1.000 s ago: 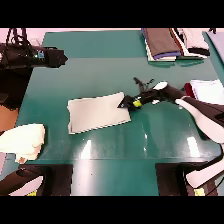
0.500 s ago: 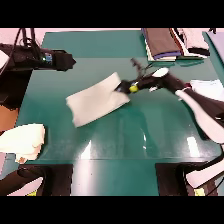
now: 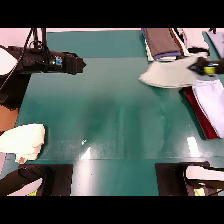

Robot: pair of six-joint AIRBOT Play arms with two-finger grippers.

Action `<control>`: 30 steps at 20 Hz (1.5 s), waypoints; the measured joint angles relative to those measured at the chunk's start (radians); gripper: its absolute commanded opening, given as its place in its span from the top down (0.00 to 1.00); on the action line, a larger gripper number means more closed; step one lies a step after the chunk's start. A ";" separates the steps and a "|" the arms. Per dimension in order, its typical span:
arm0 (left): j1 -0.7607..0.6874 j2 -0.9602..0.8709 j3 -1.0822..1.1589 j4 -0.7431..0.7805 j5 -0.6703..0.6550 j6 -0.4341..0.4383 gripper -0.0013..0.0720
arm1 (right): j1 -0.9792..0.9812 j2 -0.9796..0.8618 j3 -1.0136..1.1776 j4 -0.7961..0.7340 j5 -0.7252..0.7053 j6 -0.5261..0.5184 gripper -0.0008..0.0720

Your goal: Fold the shirts.

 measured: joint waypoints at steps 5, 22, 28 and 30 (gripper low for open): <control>-0.003 0.000 0.000 0.000 0.002 -0.029 0.95 | -0.202 0.020 0.005 0.005 -0.045 -0.004 0.96; -0.003 0.000 0.000 0.000 -0.042 -0.041 0.95 | -0.317 0.048 0.363 0.006 0.115 -0.029 0.96; -0.003 0.000 0.000 0.000 -0.050 -0.034 0.95 | -0.402 0.187 0.166 -0.191 0.218 -0.003 0.96; -0.003 0.000 0.000 0.000 -0.051 -0.029 0.95 | -0.435 0.250 0.051 -0.281 0.233 -0.002 0.94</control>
